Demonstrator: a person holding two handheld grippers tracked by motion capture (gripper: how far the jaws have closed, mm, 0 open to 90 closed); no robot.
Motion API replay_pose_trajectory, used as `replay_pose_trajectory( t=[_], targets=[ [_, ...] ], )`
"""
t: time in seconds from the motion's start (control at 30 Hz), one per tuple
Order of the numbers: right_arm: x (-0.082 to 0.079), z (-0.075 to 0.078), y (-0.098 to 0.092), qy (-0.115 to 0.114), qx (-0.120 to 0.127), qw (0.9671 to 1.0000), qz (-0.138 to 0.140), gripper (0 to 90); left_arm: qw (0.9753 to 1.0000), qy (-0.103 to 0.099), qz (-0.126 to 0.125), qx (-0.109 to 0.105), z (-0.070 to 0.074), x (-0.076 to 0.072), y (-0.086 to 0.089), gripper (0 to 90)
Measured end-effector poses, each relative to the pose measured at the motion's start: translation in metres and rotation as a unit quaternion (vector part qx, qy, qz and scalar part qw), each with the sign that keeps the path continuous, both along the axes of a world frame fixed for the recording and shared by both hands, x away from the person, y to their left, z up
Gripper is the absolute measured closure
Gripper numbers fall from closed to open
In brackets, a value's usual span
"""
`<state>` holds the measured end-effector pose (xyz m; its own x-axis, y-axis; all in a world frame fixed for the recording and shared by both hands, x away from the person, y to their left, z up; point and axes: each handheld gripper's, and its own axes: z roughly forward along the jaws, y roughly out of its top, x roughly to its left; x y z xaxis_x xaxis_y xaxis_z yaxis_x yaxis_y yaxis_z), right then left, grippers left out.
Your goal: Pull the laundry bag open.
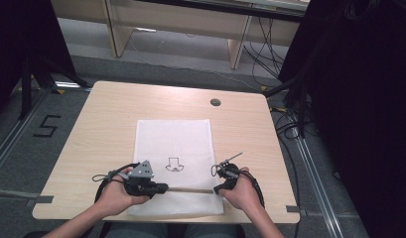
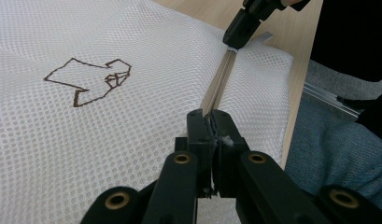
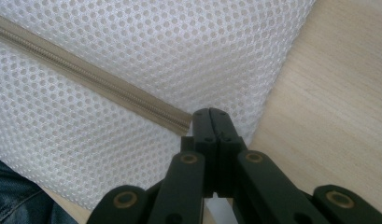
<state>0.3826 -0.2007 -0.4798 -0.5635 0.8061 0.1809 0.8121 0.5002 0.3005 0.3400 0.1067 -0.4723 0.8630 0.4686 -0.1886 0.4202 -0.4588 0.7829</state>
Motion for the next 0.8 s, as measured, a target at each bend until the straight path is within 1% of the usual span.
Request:
replay_pose_trajectory(
  t=[0.1, 0.13, 0.2, 0.23, 0.27, 0.3, 0.33, 0.37, 0.4, 0.43, 0.47, 0.53, 0.57, 0.6, 0.8],
  targets=[
    [0.000, 0.000, 0.000, 0.000, 0.000, 1.0000, 0.001, 90.0, 1.0000, -0.006, -0.005, -0.001, 0.001, 0.000, 0.000, 87.3],
    [0.000, 0.000, 0.000, 0.000, 0.000, 1.0000, 0.001, 90.0, 1.0000, -0.001, 0.001, -0.002, 0.001, 0.000, 0.001, 87.3],
    [0.000, 0.000, 0.000, 0.000, 0.000, 1.0000, 0.001, 90.0, 1.0000, -0.002, 0.002, -0.003, 0.001, 0.000, 0.004, 87.3],
    [0.000, 0.000, 0.000, 0.000, 0.000, 1.0000, 0.001, 90.0, 1.0000, 0.002, 0.008, -0.004, 0.001, -0.001, 0.007, 87.3],
    [0.000, 0.000, 0.000, 0.000, 0.000, 1.0000, 0.001, 90.0, 1.0000, -0.001, 0.008, -0.001, 0.000, -0.001, 0.010, 87.3],
    [0.000, 0.000, 0.000, -0.001, 0.000, 1.0000, 0.003, 90.0, 0.9999, 0.007, 0.014, -0.005, -0.001, -0.002, 0.012, 87.3],
    [0.001, 0.000, 0.000, 0.001, -0.001, 1.0000, 0.002, 90.0, 0.9998, 0.006, 0.018, -0.002, -0.001, -0.002, 0.014, 87.3],
    [0.000, 0.001, 0.000, 0.005, -0.002, 1.0000, 0.000, 90.0, 0.9998, 0.005, 0.016, -0.004, -0.001, -0.001, 0.015, 87.3],
    [0.001, -0.001, 0.000, -0.004, 0.004, 1.0000, 0.002, 90.0, 0.9998, 0.006, 0.017, -0.008, 0.000, -0.002, 0.015, 87.3],
    [0.001, -0.001, 0.001, -0.004, 0.003, 1.0000, 0.002, 90.0, 0.9998, 0.005, 0.017, -0.008, 0.000, -0.002, 0.015, 87.3],
    [0.001, -0.001, 0.000, -0.008, -0.001, 1.0000, 0.005, 90.0, 0.9999, 0.000, 0.013, -0.008, 0.000, -0.002, 0.015, 87.3],
    [0.000, 0.000, 0.001, 0.000, -0.002, 1.0000, -0.003, 90.0, 0.9999, -0.002, 0.009, -0.004, 0.000, -0.001, 0.016, 87.3],
    [0.001, 0.000, 0.000, -0.002, -0.002, 1.0000, 0.004, 90.0, 1.0000, -0.001, 0.009, -0.004, 0.000, -0.001, 0.016, 87.3],
    [0.000, 0.001, 0.001, 0.004, -0.004, 1.0000, -0.001, 90.0, 0.9999, 0.000, 0.010, -0.004, 0.000, -0.001, 0.016, 87.3],
    [0.000, 0.000, 0.000, 0.001, -0.001, 1.0000, 0.003, 90.0, 1.0000, 0.000, 0.008, -0.004, 0.000, -0.002, 0.016, 87.3]
  ],
)
